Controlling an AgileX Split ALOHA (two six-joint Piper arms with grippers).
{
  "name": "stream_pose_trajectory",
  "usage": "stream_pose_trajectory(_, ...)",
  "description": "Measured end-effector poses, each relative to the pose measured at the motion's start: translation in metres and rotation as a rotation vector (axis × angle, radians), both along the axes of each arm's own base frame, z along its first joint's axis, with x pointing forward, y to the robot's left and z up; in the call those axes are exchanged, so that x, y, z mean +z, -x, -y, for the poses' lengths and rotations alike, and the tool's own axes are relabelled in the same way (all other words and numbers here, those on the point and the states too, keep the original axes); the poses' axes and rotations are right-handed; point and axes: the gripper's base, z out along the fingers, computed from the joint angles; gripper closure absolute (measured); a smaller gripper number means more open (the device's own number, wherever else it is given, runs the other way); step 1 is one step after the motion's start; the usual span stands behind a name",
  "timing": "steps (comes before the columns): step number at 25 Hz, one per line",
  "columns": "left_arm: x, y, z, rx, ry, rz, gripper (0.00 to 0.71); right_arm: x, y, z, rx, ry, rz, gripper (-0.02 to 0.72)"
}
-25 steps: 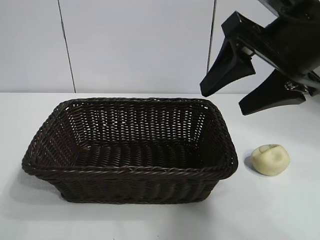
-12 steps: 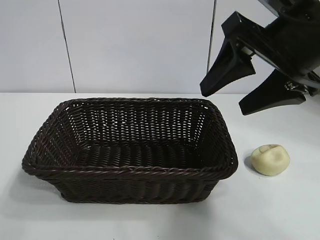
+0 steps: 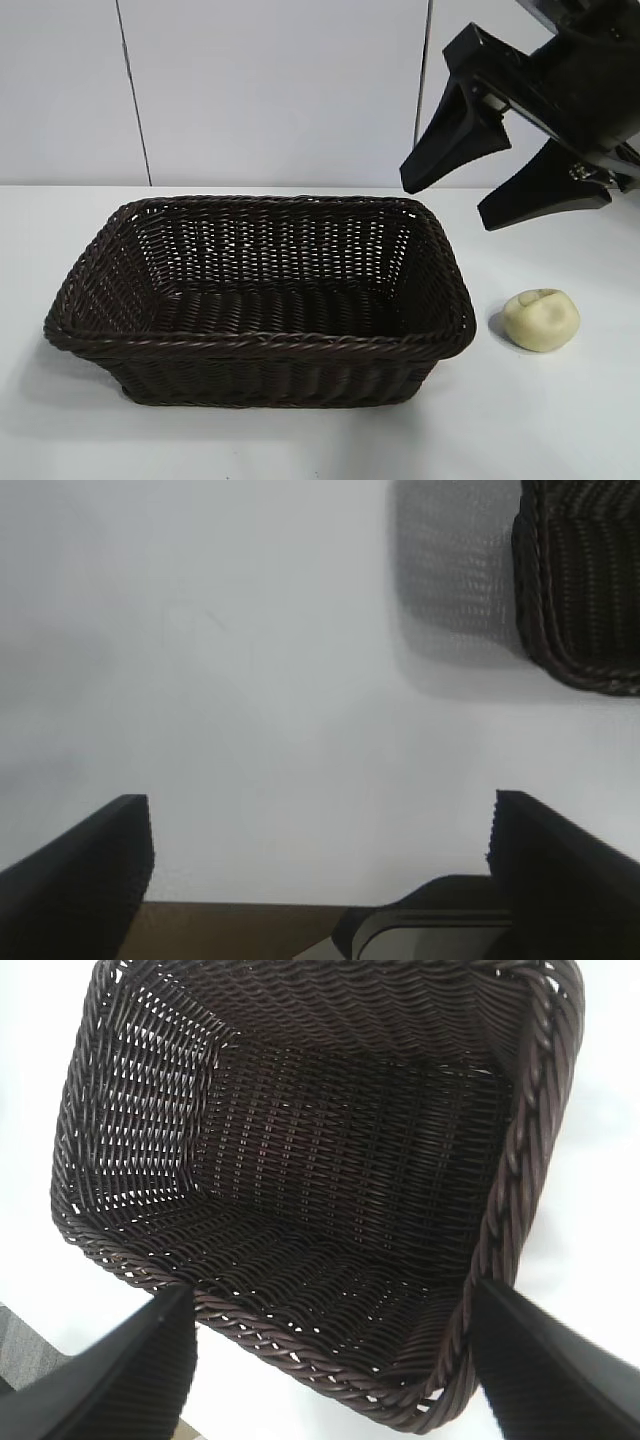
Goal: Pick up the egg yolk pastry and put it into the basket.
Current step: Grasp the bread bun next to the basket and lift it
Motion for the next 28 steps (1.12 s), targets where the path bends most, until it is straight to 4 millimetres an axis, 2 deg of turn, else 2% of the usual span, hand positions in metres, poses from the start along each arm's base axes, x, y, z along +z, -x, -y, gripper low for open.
stream_pose_trajectory(6,-0.043,0.038,-0.001,0.011,0.009,0.042,0.052,0.000,0.000,0.000,0.000,0.000,0.000,0.155)
stream_pose_trajectory(11,-0.065,0.047,-0.002,0.015,0.016,0.133,0.052,0.000,0.000,0.000,0.000,0.000,0.000,0.155)
stream_pose_trajectory(21,-0.065,0.050,-0.002,0.015,0.018,0.186,0.052,0.000,0.001,0.000,0.004,-0.001,-0.005,0.155)
stream_pose_trajectory(28,-0.061,0.084,-0.003,0.014,0.029,0.423,0.052,0.000,0.000,0.000,-0.003,0.001,0.004,0.155)
